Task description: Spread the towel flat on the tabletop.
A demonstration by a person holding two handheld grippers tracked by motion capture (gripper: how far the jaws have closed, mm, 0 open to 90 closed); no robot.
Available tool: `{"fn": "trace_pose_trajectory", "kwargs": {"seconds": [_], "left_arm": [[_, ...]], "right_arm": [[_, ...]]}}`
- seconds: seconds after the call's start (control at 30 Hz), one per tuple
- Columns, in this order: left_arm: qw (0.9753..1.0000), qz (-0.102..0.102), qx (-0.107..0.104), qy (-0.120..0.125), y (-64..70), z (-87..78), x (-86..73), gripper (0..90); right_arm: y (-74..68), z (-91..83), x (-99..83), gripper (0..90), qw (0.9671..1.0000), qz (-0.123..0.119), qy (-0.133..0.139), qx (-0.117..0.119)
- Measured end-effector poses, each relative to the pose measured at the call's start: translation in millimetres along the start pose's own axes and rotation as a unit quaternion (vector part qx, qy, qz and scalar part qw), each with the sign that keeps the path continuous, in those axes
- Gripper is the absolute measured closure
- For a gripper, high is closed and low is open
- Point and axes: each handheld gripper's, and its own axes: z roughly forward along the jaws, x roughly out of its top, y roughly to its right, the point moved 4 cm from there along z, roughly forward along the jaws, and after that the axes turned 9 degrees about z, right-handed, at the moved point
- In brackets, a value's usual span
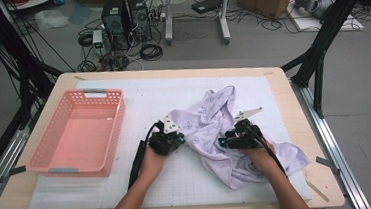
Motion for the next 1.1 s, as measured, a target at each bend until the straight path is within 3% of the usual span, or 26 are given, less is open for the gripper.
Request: {"fn": "trace_pose_trajectory", "kwargs": {"seconds": [0.1, 0.23, 0.33, 0.4, 0.53, 0.67, 0.73, 0.77, 0.9, 0.93, 0.97, 1.03, 1.07, 1.1], "left_arm": [[0.9989, -0.021, 0.042, -0.001, -16.4, -3.9, -4.6, 86.5], [0.9957, -0.042, 0.082, 0.013, -37.9, -10.3, -5.3, 86.4], [0.9930, -0.067, 0.096, 0.017, -53.2, -14.8, -7.1, 86.2], [0.9923, -0.077, 0.094, 0.021, -57.6, -16.4, -9.2, 85.9], [0.9918, -0.092, 0.085, 0.024, -58.8, -16.7, -11.5, 82.2], [0.9914, -0.104, 0.072, 0.032, -57.8, -17.6, -11.8, 67.4], [0.9917, -0.104, 0.070, 0.030, -56.2, -18.7, -12.9, 55.1], [0.9919, -0.105, 0.065, 0.030, -54.9, -19.1, -13.7, 55.1], [0.9928, -0.100, 0.053, 0.040, -48.3, -22.9, -16.2, 47.1], [0.9927, -0.102, 0.045, 0.047, -45.9, -23.9, -16.5, 47.0], [0.9930, -0.100, 0.040, 0.050, -43.9, -25.2, -16.9, 47.1], [0.9942, -0.094, 0.024, 0.048, -39.1, -26.5, -16.6, 47.4], [0.9952, -0.086, 0.011, 0.046, -36.5, -27.5, -16.1, 48.7], [0.9959, -0.077, 0.004, 0.047, -33.3, -28.3, -15.2, 51.1]], "right_arm": [[0.7, 1.8, 1.7, 55.1, 1.0000, 0.004, 0.004, 0.001], [0.2, 7.3, 4.7, 56.0, 1.0000, 0.004, -0.001, 0.003], [1.3, 8.7, 9.7, 73.5, 0.9999, -0.009, -0.007, -0.005], [5.3, 8.2, 15.5, 84.0, 0.9998, -0.017, -0.003, -0.007], [22.2, 3.4, 33.1, 86.3, 0.9985, -0.008, 0.019, -0.050], [46.9, -0.3, 49.9, 86.5, 0.9947, -0.001, 0.033, -0.097], [68.8, -4.2, 58.2, 86.7, 0.9901, 0.011, 0.038, -0.135], [68.8, -4.2, 58.2, 86.7, 0.9901, 0.011, 0.038, -0.135], [98.8, -15.0, 63.1, 86.9, 0.9795, 0.040, 0.059, -0.188], [105.9, -20.0, 63.6, 87.0, 0.9744, 0.056, 0.073, -0.205], [112.9, -26.9, 63.9, 87.1, 0.9671, 0.069, 0.091, -0.228], [124.2, -43.1, 62.7, 87.2, 0.9462, 0.112, 0.138, -0.270], [128.4, -50.2, 61.2, 87.1, 0.9374, 0.130, 0.155, -0.283], [131.7, -55.2, 59.4, 87.1, 0.9330, 0.138, 0.161, -0.291]]}}
